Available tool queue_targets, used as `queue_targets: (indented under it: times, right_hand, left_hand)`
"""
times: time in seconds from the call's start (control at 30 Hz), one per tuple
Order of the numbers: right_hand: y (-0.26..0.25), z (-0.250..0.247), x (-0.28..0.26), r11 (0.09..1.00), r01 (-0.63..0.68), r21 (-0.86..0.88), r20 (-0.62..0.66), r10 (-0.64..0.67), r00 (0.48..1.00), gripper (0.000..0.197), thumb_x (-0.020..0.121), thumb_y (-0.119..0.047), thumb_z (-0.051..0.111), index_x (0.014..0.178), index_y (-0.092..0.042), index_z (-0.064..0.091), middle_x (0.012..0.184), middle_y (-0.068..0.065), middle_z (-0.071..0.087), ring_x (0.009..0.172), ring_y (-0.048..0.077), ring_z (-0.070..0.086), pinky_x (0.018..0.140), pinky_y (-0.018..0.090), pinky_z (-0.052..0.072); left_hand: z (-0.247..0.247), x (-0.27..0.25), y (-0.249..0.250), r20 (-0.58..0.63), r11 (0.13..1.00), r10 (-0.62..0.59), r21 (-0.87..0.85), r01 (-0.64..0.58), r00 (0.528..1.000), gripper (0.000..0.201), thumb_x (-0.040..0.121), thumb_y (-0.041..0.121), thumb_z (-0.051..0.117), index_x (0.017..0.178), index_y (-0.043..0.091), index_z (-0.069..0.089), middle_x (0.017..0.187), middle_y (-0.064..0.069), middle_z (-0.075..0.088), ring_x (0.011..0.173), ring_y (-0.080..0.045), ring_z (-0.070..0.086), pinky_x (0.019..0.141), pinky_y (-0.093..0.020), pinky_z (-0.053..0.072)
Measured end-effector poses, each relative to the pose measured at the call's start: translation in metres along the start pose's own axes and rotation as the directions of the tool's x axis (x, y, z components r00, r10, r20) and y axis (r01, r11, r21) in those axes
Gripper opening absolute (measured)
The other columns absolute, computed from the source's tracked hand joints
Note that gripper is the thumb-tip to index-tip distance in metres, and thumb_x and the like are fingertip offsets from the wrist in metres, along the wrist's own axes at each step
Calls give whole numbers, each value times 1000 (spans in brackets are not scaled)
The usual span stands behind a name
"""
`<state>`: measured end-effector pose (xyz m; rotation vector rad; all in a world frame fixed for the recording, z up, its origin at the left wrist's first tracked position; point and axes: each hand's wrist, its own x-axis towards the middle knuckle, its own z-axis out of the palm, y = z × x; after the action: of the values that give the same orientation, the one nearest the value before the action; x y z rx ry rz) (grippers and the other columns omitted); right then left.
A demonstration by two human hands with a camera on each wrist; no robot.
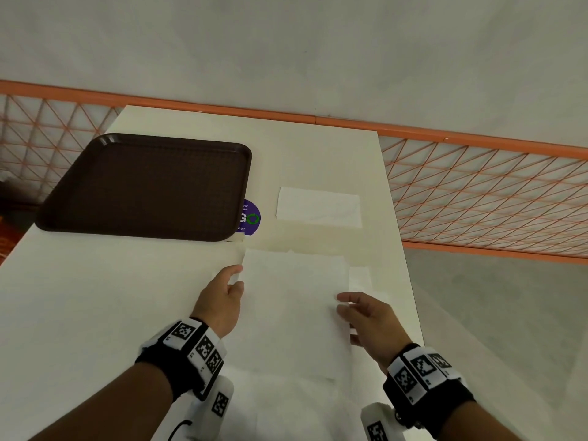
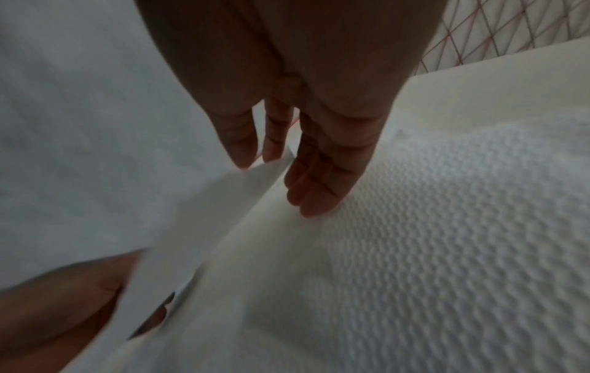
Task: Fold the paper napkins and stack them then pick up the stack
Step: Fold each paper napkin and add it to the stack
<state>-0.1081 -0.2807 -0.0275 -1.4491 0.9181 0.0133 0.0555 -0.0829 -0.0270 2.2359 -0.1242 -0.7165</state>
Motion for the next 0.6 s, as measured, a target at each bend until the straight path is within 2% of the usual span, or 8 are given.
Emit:
queue_targets:
  times: [0.1,0.23,0.33,0.4,0.5,0.6]
  right_hand:
    - [9,8,3,989,13,-145,29,-9,1000,18,86,-15,69,98,-29,69,91,7,66,79,19,62,72,33,54]
    - [14,13,4,978,38,-205,-50,-49,998,20,87,-10,66,88,-30,70,74,1,57,64,15,52,70,35,53]
    - [13,9,2,990,39,-136,-51,-47,998,20,88,-6,65,90,-26,71,77,4,60,64,17,56,73,39,56]
    - [9,6,-1,996,59,-74,-51,-63,997,20,87,-4,66,91,-23,72,74,2,63,68,18,59,77,43,57]
    - [-3,3,-7,992,94,80,-52,-90,995,19,88,0,64,92,-15,73,69,0,63,70,18,60,77,42,56]
    - [-18,0,-12,968,126,218,-41,-120,992,19,89,4,60,93,-10,72,73,2,69,69,15,61,70,36,56]
  left_hand:
    - [6,-2,-2,-10,999,-32,42,33,999,31,101,22,41,131,18,49,123,-11,59,111,-25,55,95,-32,42]
    - [6,-2,-8,-99,988,-22,151,37,995,21,100,22,42,109,12,57,108,-6,64,93,-22,57,80,-29,44]
    - [4,-4,-9,-129,987,15,163,6,992,16,98,22,46,98,14,60,96,-4,67,83,-19,57,74,-28,43]
    - [2,-8,-4,-166,988,63,150,-38,984,13,97,23,50,95,16,61,91,-1,66,81,-18,56,73,-27,42]
    - [-6,-14,5,-208,991,110,92,-93,972,12,96,25,52,98,18,62,88,3,62,82,-16,55,73,-24,38]
    - [-14,-18,13,-217,991,131,-4,-135,967,13,96,29,52,105,25,59,91,1,62,87,-18,57,77,-26,39]
